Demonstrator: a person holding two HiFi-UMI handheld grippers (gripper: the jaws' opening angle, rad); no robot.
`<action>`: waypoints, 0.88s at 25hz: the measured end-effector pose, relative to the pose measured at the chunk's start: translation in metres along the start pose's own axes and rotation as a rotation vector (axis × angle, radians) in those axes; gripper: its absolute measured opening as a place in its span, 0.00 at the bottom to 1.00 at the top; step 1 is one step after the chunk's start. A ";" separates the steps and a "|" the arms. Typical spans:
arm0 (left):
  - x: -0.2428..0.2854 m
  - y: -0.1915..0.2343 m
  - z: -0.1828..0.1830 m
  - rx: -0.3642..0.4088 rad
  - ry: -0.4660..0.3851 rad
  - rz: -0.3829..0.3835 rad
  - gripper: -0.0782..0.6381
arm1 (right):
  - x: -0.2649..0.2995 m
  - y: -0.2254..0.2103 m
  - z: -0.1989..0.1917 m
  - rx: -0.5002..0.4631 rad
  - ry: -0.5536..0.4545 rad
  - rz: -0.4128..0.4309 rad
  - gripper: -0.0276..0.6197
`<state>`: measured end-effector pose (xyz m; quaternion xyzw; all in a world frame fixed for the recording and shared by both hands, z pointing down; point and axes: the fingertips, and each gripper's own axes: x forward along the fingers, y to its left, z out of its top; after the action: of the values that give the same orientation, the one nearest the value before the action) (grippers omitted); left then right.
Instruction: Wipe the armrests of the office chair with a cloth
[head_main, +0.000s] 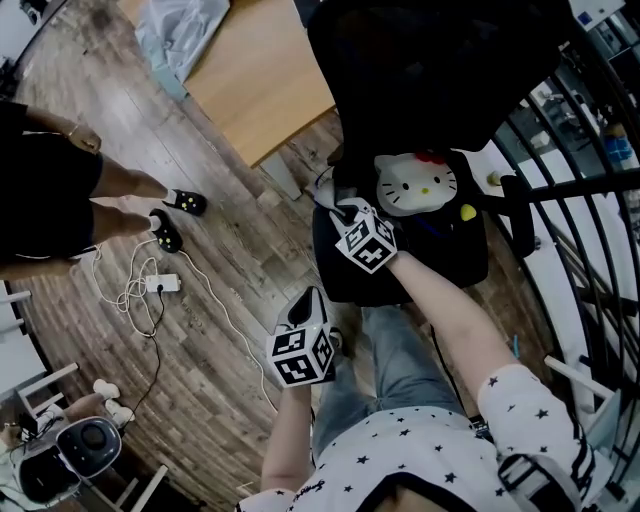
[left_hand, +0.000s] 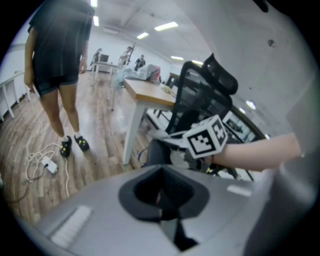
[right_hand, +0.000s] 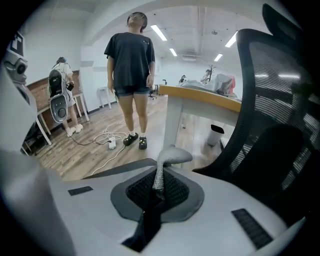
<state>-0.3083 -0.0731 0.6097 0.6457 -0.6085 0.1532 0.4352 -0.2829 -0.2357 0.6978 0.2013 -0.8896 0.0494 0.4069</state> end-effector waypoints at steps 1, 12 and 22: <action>0.000 0.001 0.000 -0.001 -0.001 0.000 0.12 | 0.003 0.000 -0.003 0.000 0.012 0.002 0.08; -0.002 0.001 -0.009 -0.003 0.010 -0.002 0.12 | 0.010 0.003 -0.009 0.046 0.043 0.015 0.08; -0.013 0.004 -0.012 0.003 0.005 -0.003 0.12 | 0.007 0.012 -0.011 0.071 0.072 0.008 0.08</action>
<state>-0.3105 -0.0547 0.6083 0.6469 -0.6062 0.1548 0.4360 -0.2838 -0.2242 0.7114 0.2101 -0.8730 0.0900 0.4309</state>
